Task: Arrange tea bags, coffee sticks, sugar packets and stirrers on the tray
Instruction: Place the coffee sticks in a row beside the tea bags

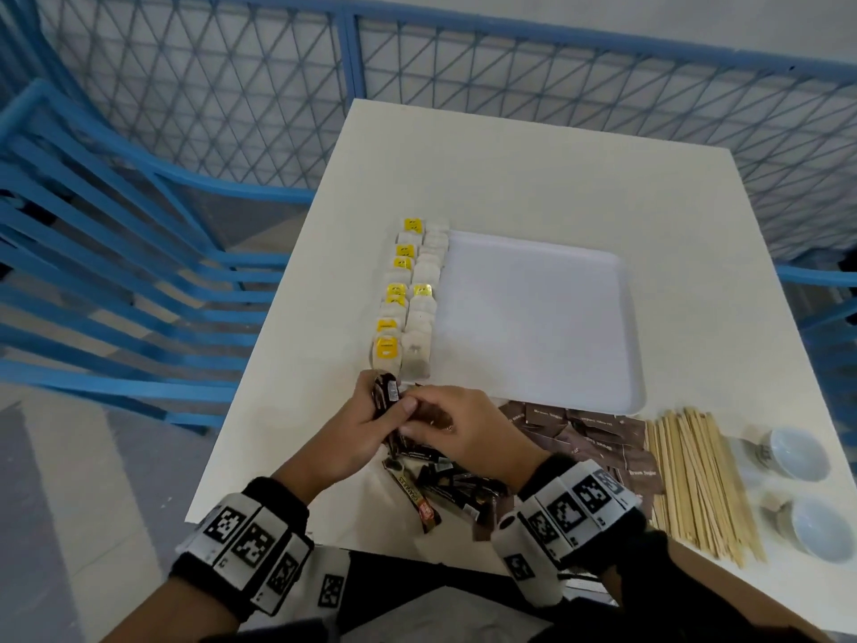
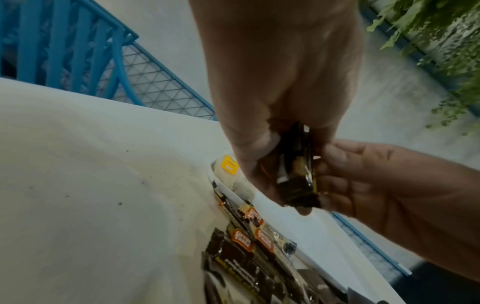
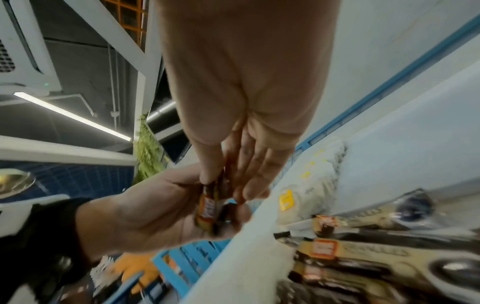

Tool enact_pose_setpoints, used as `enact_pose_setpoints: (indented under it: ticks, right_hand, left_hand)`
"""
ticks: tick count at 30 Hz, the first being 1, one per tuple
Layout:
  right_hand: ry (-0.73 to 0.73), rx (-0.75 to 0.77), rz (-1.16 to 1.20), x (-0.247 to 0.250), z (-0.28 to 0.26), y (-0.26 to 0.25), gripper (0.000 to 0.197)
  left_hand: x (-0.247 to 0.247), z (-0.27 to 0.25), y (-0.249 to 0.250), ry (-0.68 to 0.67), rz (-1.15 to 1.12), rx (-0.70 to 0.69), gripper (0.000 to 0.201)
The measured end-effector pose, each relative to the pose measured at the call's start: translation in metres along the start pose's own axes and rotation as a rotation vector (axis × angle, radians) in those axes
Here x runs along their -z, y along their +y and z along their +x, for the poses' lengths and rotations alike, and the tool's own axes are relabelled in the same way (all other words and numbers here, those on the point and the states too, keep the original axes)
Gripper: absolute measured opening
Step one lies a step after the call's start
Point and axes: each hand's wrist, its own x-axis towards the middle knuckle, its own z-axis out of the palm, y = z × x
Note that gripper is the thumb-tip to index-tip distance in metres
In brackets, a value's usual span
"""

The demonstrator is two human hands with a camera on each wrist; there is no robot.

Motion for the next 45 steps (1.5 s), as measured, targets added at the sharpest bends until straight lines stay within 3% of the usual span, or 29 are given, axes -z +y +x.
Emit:
enact_pose_setpoints:
  ticks: [3,6,8,10,12,13,16,19,24,28,32,36,45]
  right_hand:
    - [-0.152,-0.1,-0.254,0.005,-0.013,0.012,0.032]
    - [-0.316,-0.136,-0.689,0.006,-0.029,0.032,0.063]
    - [-0.364,-0.152,-0.818,0.002,-0.036,0.044,0.081]
    - [-0.363,-0.138,-0.888,-0.006,-0.039,0.05,0.078]
    - [-0.341,-0.124,-0.923,-0.01,-0.04,0.051,0.064]
    - [-0.336,-0.126,-0.925,-0.011,-0.04,0.05,0.057]
    - [-0.349,-0.147,-0.889,-0.01,-0.039,0.049,0.048]
    - [-0.328,-0.172,-0.764,-0.005,-0.039,0.046,0.039]
    - [-0.254,-0.216,-0.458,0.009,-0.035,0.027,0.019]
    - [-0.204,-0.293,-0.242,0.015,-0.025,0.025,0.012]
    - [-0.108,-0.366,-0.278,0.003,-0.009,0.034,0.011]
    - [-0.071,-0.407,-0.353,-0.008,0.001,0.038,0.027]
    - [0.004,-0.464,-0.337,-0.007,0.005,0.043,0.027]
  left_hand:
    - [0.011,-0.007,-0.009,-0.066,0.203,-0.018,0.002]
    - [0.014,-0.011,-0.016,-0.124,0.488,-0.042,0.015]
    - [0.012,-0.012,-0.02,-0.182,0.637,-0.106,0.016]
    - [0.006,-0.012,-0.024,-0.297,0.714,-0.147,0.018]
    - [-0.002,-0.009,-0.03,-0.421,0.813,-0.116,0.049]
    - [-0.006,-0.007,-0.033,-0.464,0.893,-0.104,0.053]
    - [-0.015,-0.008,-0.037,-0.517,1.189,-0.125,0.04]
    - [-0.012,-0.007,-0.039,-0.484,1.291,-0.147,0.037]
    - [0.001,-0.011,-0.033,-0.368,1.075,-0.167,0.036]
    - [0.011,-0.009,-0.023,-0.195,0.714,-0.005,0.016]
    - [0.014,-0.003,-0.016,-0.074,0.425,0.135,0.01]
    - [0.013,0.0,-0.009,-0.056,0.227,0.232,0.011]
    - [0.014,0.007,0.003,0.003,0.058,0.216,0.013]
